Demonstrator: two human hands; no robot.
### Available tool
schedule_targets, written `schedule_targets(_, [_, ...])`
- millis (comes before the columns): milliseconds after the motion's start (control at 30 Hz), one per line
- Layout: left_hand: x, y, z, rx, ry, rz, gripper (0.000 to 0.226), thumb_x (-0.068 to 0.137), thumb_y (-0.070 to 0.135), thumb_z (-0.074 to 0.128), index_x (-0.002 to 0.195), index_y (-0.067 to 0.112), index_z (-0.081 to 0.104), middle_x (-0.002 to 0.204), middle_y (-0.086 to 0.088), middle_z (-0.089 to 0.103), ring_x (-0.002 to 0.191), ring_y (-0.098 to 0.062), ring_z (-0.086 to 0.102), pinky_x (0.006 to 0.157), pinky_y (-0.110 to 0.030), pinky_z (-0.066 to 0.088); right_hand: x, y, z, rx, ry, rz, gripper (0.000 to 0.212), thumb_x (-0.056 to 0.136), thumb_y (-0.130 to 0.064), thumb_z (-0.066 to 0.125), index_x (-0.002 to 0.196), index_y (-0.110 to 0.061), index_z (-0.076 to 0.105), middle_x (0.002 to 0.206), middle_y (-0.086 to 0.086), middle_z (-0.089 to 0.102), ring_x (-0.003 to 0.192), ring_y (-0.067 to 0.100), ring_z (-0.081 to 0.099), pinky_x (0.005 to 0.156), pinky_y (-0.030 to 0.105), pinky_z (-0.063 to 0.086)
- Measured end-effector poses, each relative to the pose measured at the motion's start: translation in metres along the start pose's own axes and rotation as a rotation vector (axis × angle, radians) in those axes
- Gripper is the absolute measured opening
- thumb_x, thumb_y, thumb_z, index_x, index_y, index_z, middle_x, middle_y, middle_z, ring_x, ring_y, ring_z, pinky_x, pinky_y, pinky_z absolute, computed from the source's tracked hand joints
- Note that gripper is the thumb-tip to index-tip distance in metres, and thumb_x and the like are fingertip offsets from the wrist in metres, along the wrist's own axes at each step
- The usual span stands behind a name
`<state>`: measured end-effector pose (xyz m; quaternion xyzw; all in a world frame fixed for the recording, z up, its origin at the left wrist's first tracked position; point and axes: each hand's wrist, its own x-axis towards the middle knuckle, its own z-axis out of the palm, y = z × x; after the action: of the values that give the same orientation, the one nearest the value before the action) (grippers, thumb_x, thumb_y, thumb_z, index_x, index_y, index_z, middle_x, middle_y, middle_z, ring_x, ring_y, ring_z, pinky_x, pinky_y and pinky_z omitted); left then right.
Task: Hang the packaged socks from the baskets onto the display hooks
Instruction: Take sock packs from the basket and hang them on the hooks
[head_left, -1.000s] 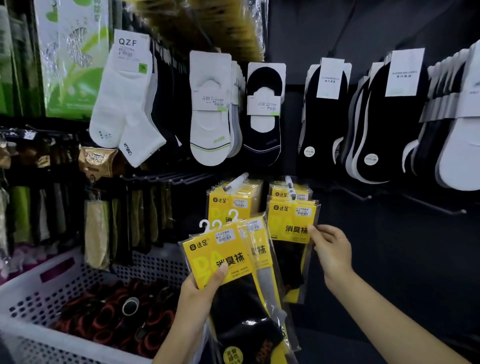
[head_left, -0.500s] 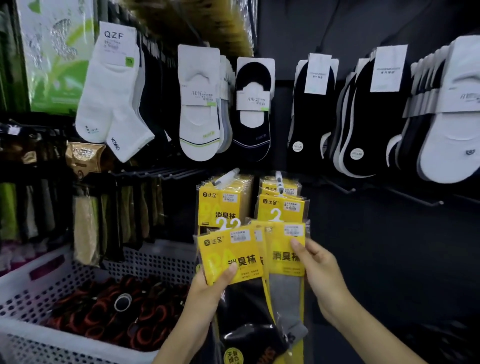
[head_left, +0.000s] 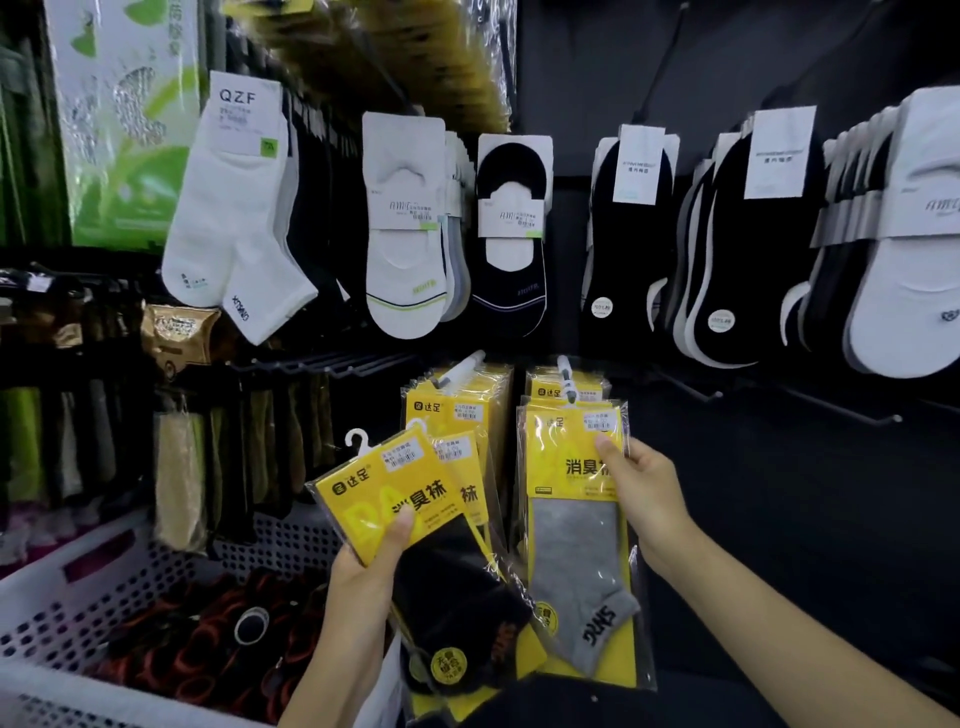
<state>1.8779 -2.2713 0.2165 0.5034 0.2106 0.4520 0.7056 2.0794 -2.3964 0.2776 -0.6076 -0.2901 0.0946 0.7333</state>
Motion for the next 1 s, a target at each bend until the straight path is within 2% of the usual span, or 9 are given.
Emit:
schedule_targets(133, [0.003, -0.001, -0.002, 0.026, 0.016, -0.006, 0.05, 0.058, 0.048, 0.072, 0.102, 0.023, 0.07, 0.098, 0.005, 0.075, 0.09, -0.009, 0.071, 0.082, -0.031, 0.049, 0.024, 0.016, 0.007, -0.079, 0.123, 0.009, 0.02, 0.093, -0.028, 0.06, 0.094, -0.01, 0.069, 0.093, 0.009, 0.073, 0.091, 0.024, 0.069, 0.085, 0.041, 0.055])
schedule_targets(200, [0.005, -0.001, -0.002, 0.046, 0.014, -0.014, 0.053, 0.056, 0.051, 0.072, 0.102, 0.024, 0.071, 0.099, 0.005, 0.075, 0.093, -0.012, 0.071, 0.086, -0.033, 0.049, 0.037, 0.024, 0.007, -0.138, 0.196, 0.01, 0.021, 0.09, -0.032, 0.064, 0.088, -0.011, 0.067, 0.088, 0.006, 0.071, 0.088, 0.023, 0.067, 0.079, 0.037, 0.056])
schedule_targets(300, [0.005, -0.002, -0.003, 0.062, -0.003, -0.028, 0.05, 0.059, 0.051, 0.072, 0.101, 0.023, 0.072, 0.099, 0.005, 0.075, 0.094, -0.012, 0.071, 0.089, -0.034, 0.049, 0.05, 0.034, 0.002, -0.231, 0.35, 0.05, 0.019, 0.087, -0.03, 0.068, 0.093, -0.013, 0.066, 0.091, 0.002, 0.069, 0.077, 0.011, 0.059, 0.065, 0.022, 0.046])
schedule_targets(400, [0.004, -0.003, -0.002, 0.078, -0.011, -0.031, 0.04, 0.065, 0.046, 0.071, 0.098, 0.023, 0.072, 0.097, 0.006, 0.075, 0.091, -0.009, 0.071, 0.085, -0.03, 0.049, 0.043, 0.046, -0.008, -0.26, 0.472, 0.123, 0.018, 0.087, -0.021, 0.068, 0.101, -0.01, 0.064, 0.106, 0.009, 0.067, 0.085, 0.017, 0.056, 0.075, 0.031, 0.046])
schedule_targets(500, [0.002, -0.005, 0.002, 0.098, -0.017, -0.029, 0.039, 0.065, 0.044, 0.07, 0.099, 0.024, 0.07, 0.094, 0.01, 0.075, 0.088, -0.005, 0.07, 0.078, -0.023, 0.046, 0.018, 0.049, -0.009, -0.172, 0.291, 0.117, 0.015, 0.091, -0.024, 0.063, 0.098, -0.011, 0.064, 0.104, 0.011, 0.067, 0.091, 0.022, 0.061, 0.083, 0.037, 0.053])
schedule_targets(600, [-0.002, -0.008, 0.008, 0.11, -0.06, -0.043, 0.037, 0.067, 0.042, 0.07, 0.099, 0.023, 0.071, 0.096, 0.01, 0.075, 0.085, -0.001, 0.07, 0.075, -0.021, 0.045, -0.019, 0.034, 0.002, -0.054, -0.038, 0.14, 0.024, 0.096, -0.034, 0.051, 0.105, -0.016, 0.064, 0.099, 0.003, 0.07, 0.09, 0.016, 0.068, 0.075, 0.026, 0.054])
schedule_targets(700, [-0.009, -0.014, 0.016, 0.133, -0.138, -0.055, 0.038, 0.07, 0.043, 0.069, 0.104, 0.026, 0.069, 0.101, 0.011, 0.074, 0.09, 0.001, 0.068, 0.077, -0.019, 0.044, -0.045, 0.025, 0.012, -0.048, -0.302, 0.163, 0.027, 0.093, -0.041, 0.05, 0.108, -0.025, 0.066, 0.102, -0.003, 0.074, 0.094, 0.009, 0.07, 0.079, 0.023, 0.052])
schedule_targets(767, [-0.013, -0.017, 0.019, 0.148, -0.162, -0.064, 0.039, 0.07, 0.045, 0.069, 0.106, 0.027, 0.069, 0.102, 0.012, 0.074, 0.092, 0.002, 0.067, 0.078, -0.019, 0.043, -0.054, 0.022, 0.015, -0.02, -0.317, 0.175, 0.028, 0.089, -0.038, 0.056, 0.11, -0.024, 0.065, 0.102, -0.005, 0.075, 0.095, 0.008, 0.07, 0.08, 0.024, 0.053])
schedule_targets(1000, [-0.007, -0.017, 0.011, 0.16, -0.04, -0.057, 0.03, 0.072, 0.037, 0.071, 0.1, 0.024, 0.069, 0.094, 0.01, 0.075, 0.084, -0.002, 0.07, 0.08, -0.025, 0.049, -0.055, 0.011, -0.01, 0.03, -0.078, 0.019, 0.014, 0.093, -0.021, 0.057, 0.103, -0.02, 0.066, 0.094, -0.006, 0.075, 0.085, 0.005, 0.071, 0.064, 0.013, 0.053])
